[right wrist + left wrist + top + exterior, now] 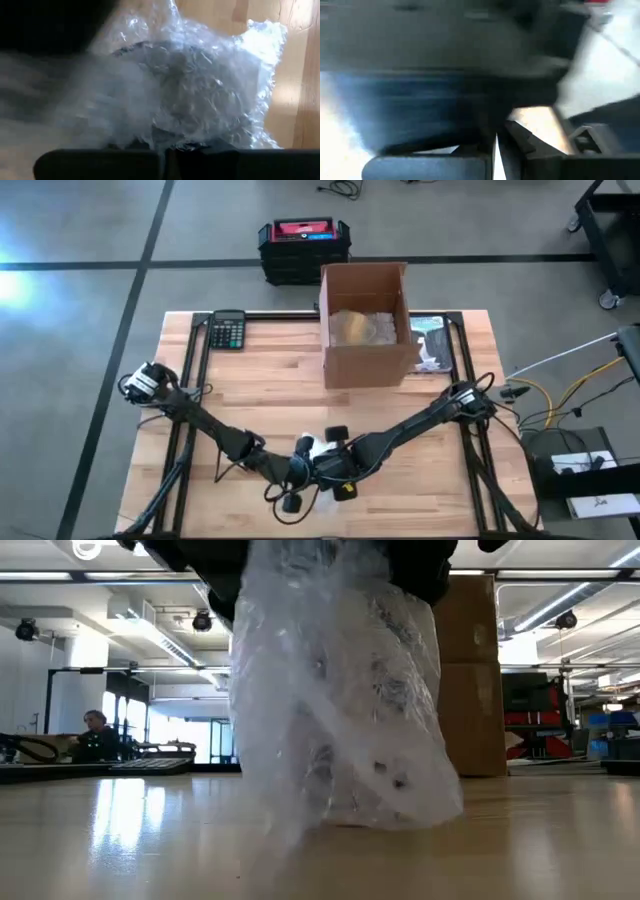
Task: Wrap mug
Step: Wrap the blue patterned mug with the transparent bubble wrap
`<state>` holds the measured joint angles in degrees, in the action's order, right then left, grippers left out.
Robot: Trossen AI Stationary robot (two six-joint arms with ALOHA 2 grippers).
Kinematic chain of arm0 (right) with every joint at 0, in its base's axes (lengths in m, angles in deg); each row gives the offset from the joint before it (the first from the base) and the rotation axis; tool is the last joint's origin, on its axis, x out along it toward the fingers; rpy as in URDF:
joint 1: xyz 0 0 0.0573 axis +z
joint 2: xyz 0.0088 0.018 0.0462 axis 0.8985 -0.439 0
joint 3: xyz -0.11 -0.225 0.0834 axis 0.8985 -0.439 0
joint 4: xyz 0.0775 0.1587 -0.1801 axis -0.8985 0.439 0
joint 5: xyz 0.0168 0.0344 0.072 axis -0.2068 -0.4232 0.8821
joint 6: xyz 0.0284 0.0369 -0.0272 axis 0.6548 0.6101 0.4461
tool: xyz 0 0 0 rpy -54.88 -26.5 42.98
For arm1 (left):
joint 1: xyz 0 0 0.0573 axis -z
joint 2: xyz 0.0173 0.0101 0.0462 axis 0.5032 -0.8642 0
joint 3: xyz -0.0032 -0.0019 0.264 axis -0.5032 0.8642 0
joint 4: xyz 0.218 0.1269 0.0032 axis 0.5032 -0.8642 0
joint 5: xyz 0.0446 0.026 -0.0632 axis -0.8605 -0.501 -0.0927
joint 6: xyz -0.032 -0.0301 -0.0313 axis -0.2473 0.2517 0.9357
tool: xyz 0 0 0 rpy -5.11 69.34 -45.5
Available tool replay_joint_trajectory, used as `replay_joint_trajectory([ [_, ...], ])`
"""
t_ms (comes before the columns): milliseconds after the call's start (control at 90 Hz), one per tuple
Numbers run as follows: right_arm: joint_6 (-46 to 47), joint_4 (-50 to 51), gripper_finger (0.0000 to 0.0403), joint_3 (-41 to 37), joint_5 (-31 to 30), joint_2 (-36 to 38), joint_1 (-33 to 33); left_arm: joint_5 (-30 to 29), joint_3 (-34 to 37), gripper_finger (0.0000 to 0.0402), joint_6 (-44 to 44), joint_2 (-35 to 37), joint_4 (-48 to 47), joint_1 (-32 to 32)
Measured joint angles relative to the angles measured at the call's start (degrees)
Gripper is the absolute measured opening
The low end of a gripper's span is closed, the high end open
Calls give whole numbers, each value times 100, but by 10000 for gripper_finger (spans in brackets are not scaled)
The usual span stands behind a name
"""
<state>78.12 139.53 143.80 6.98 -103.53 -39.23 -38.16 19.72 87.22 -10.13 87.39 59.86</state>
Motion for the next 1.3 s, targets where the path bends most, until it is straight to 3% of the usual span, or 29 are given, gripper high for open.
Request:
replay_joint_trajectory([
  [156, -10, 67, 2, 40, 14, 45, 42, -257, 41, 0, 294, -163, -29, -77],
  [411, 0, 1318, 2, 813, 118, 79, 126, -144, 21, 0, 398, -238, 33, -96],
  [722, -284, 1378, 2, 1163, 8, 164, 154, -82, 46, 0, 376, -229, 9, -105],
  [944, -412, 309, 2, 543, 110, 161, 167, -20, 85, 0, 307, -83, -65, -97],
  [1300, 86, 200, 2, -110, 159, 154, 139, 320, 72, 0, 294, 365, -328, -31],
])
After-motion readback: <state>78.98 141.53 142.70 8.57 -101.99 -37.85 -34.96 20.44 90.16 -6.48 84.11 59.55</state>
